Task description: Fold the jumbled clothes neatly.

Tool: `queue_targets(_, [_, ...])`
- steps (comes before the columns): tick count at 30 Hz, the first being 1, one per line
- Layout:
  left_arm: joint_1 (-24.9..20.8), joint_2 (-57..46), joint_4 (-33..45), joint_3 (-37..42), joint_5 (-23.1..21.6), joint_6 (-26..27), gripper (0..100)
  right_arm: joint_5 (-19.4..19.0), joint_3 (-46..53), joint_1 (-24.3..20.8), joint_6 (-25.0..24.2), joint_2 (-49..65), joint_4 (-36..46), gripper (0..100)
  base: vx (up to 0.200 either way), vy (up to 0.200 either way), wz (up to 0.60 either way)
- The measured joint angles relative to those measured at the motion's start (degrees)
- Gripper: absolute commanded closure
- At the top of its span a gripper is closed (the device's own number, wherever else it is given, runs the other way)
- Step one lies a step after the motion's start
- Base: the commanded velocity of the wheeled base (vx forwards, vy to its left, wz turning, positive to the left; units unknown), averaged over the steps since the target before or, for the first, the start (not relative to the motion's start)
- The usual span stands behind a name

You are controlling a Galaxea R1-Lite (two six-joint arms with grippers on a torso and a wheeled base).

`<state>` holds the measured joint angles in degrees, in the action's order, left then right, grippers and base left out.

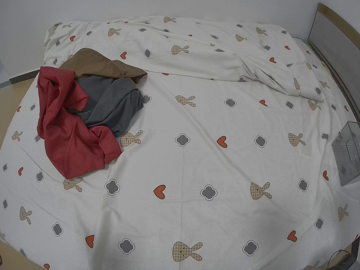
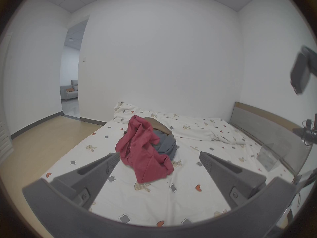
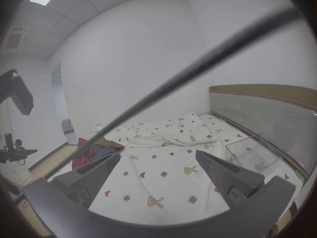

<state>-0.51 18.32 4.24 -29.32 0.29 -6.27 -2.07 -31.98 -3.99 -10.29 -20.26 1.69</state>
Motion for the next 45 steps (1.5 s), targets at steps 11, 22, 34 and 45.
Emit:
queue_targets(11, [2.2, 28.8, 5.8, -18.6, 0.0, -5.5, 0, -0.7, -11.5, -2.5, -2.0, -20.9, -1.3, 0, 0.0, 0.0, 0.0])
queue_targets(22, [7.7, 59.8, 8.5, -34.6, -1.1, -5.7, 0, -1.2, -13.8, -5.4, -3.0, -33.3, -2.0, 0, 0.0, 0.0, 0.0])
queue_targets(34, [11.8, 75.7, -22.8, -26.6, -2.3, 4.6, 0, -1.0, -13.7, -13.9, -3.4, -38.1, -2.4, 0, 0.0, 0.0, 0.0])
queue_targets(45, [10.4, 84.7, -31.1, -24.3, -2.4, 3.6, 100, -1.0, -13.6, -16.3, -3.4, -38.0, -2.4, 0, 0.0, 0.0, 0.0])
